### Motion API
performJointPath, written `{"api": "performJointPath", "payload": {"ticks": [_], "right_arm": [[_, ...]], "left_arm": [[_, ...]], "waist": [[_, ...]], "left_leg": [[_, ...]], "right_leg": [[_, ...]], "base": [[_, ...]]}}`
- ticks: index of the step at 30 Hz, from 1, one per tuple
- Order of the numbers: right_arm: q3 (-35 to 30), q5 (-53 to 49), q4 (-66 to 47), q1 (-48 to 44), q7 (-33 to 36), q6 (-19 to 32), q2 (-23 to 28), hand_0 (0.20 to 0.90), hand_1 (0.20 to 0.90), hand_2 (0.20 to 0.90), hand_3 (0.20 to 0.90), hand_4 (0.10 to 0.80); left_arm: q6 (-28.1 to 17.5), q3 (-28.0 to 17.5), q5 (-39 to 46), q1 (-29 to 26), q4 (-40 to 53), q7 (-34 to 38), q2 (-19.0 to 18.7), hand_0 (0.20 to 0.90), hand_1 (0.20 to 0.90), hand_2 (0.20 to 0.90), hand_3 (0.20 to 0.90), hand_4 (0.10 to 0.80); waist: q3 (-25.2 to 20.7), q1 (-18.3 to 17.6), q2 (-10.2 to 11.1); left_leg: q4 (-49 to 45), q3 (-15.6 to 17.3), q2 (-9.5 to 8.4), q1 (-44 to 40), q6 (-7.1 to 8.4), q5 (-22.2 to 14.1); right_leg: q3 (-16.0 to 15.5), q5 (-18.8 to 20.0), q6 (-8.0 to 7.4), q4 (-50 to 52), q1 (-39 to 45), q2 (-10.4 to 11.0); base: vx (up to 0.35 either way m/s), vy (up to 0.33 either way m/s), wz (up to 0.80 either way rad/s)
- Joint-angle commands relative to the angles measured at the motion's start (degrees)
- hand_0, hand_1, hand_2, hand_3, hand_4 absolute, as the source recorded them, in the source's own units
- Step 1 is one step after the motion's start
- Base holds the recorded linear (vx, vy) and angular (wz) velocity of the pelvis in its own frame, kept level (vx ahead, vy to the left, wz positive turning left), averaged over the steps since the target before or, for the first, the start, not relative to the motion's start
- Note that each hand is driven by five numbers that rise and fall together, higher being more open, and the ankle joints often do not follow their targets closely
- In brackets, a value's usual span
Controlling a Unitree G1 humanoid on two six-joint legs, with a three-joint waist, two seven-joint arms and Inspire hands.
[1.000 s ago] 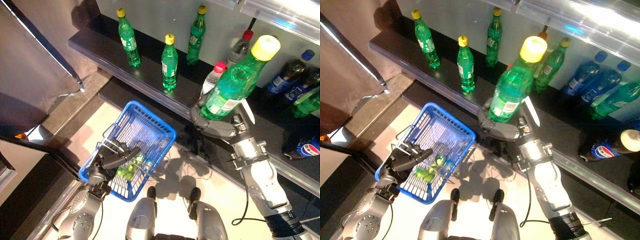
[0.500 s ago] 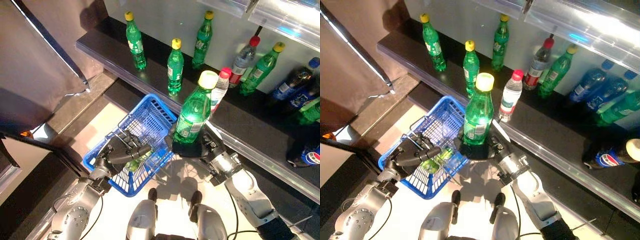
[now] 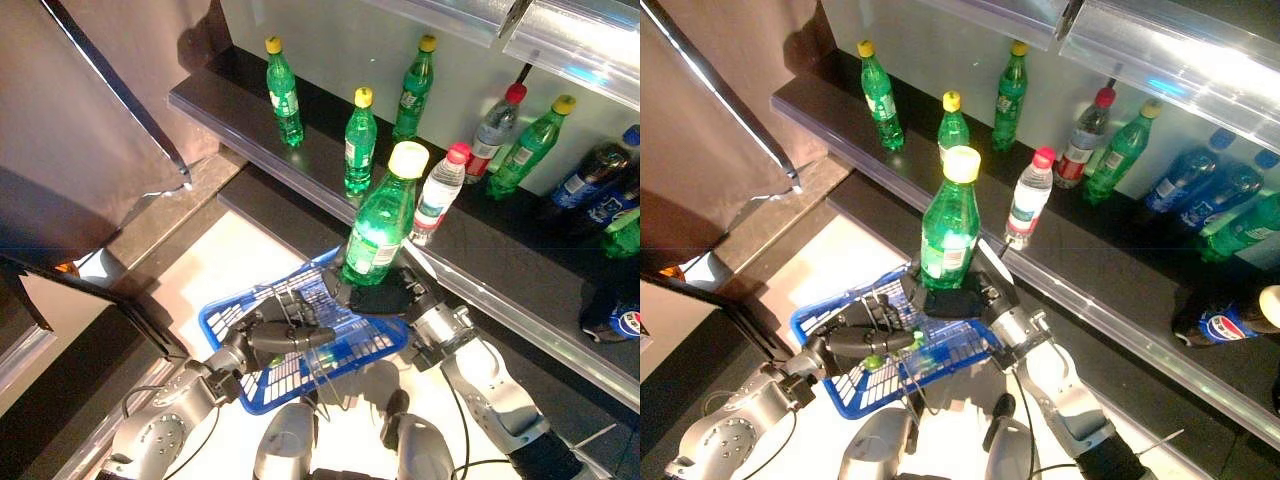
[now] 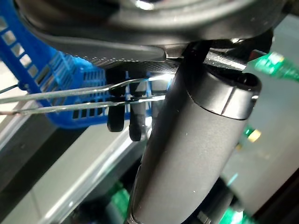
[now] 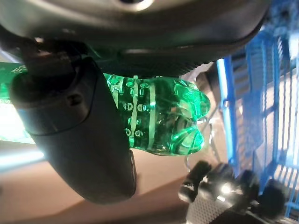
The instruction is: Pick up the drink and place into the basket.
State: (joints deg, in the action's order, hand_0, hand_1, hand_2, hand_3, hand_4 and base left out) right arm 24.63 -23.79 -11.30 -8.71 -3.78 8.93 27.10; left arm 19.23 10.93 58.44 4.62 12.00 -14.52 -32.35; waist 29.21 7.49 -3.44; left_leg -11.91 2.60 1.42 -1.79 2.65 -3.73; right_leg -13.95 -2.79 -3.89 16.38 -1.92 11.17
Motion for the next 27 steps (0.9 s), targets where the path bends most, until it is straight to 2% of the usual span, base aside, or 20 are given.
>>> {"api": "performJointPath", "payload": {"ticks": [1, 4, 10, 16, 17, 22, 27], "right_arm": [[4.0, 2.0, -3.5, -7.9, 2.4, 10.7, -4.6, 0.300, 0.300, 0.300, 0.200, 0.100], [6.1, 3.6, 1.0, -8.5, 4.3, 9.3, -5.2, 0.300, 0.300, 0.300, 0.200, 0.100], [8.0, 10.1, 10.9, -8.4, 9.4, 9.9, -5.7, 0.300, 0.300, 0.300, 0.200, 0.100], [6.2, 19.8, 23.0, -8.8, 19.3, 15.2, -5.6, 0.300, 0.300, 0.300, 0.200, 0.100], [5.1, 22.5, 24.1, -8.5, 23.1, 16.7, -5.5, 0.300, 0.300, 0.300, 0.200, 0.100], [0.5, 25.7, 25.7, -7.6, 32.6, 20.9, -6.4, 0.300, 0.300, 0.300, 0.200, 0.100], [-0.5, 27.2, 26.7, -8.5, 34.5, 22.4, -7.9, 0.300, 0.300, 0.300, 0.200, 0.100]], "left_arm": [[-10.7, 1.6, 8.5, -8.2, 16.0, -11.3, 3.9, 0.300, 0.300, 0.300, 0.200, 0.100], [-11.9, 3.0, 9.2, -9.0, 15.9, -11.4, 4.5, 0.300, 0.300, 0.300, 0.200, 0.100], [-16.3, 3.3, 9.9, -9.9, 16.1, -12.1, 4.4, 0.300, 0.300, 0.300, 0.200, 0.100], [-20.3, 0.7, 9.9, -11.8, 17.2, -14.1, 3.6, 0.300, 0.300, 0.300, 0.200, 0.100], [-21.0, -0.3, 9.9, -12.0, 17.4, -14.5, 3.3, 0.300, 0.300, 0.300, 0.200, 0.100], [-20.0, -2.8, 10.4, -12.4, 17.8, -15.3, 3.3, 0.300, 0.300, 0.300, 0.200, 0.100], [-20.1, -2.7, 10.3, -15.0, 18.2, -12.6, 3.5, 0.300, 0.300, 0.300, 0.200, 0.100]], "waist": [[-14.2, -0.6, -1.0], [-14.0, -0.4, -1.3], [-13.5, -0.1, -1.7], [-11.7, 0.4, -2.0], [-11.1, 0.4, -2.1], [-9.8, 0.1, -2.0], [-8.9, -0.4, -2.0]], "left_leg": [[-2.8, -2.1, -4.66, 5.3, -2.07, 1.7], [-2.9, -2.0, -4.96, 5.7, -2.17, 1.8], [-2.9, -2.0, -5.33, 6.6, -2.29, 2.1], [-2.4, -1.7, -5.42, 8.1, -2.32, 2.7], [-2.3, -1.7, -5.43, 8.5, -2.38, 2.8], [-2.1, -1.5, -5.40, 9.4, -2.56, 3.0], [-2.2, -0.8, -5.27, 10.3, -2.79, 3.0]], "right_leg": [[-1.6, -2.8, 2.51, -1.9, 4.7, -2.4], [-1.9, -2.6, 2.50, -1.8, 4.3, -2.0], [-2.2, -2.5, 2.43, -1.6, 3.3, -1.5], [-2.8, -2.3, 2.47, -1.6, 1.9, -1.4], [-2.8, -2.3, 2.48, -1.5, 1.4, -1.4], [-2.5, -2.0, 2.43, -1.5, 0.2, -1.6], [-1.9, -1.7, 2.45, -1.3, -1.1, -1.8]], "base": [[-0.007, 0.046, 0.02], [-0.013, 0.044, 0.02], [-0.043, 0.031, 0.04], [-0.115, 0.007, 0.09], [-0.136, -0.008, 0.19], [-0.099, -0.022, 0.04], [-0.069, -0.021, -0.01]]}}
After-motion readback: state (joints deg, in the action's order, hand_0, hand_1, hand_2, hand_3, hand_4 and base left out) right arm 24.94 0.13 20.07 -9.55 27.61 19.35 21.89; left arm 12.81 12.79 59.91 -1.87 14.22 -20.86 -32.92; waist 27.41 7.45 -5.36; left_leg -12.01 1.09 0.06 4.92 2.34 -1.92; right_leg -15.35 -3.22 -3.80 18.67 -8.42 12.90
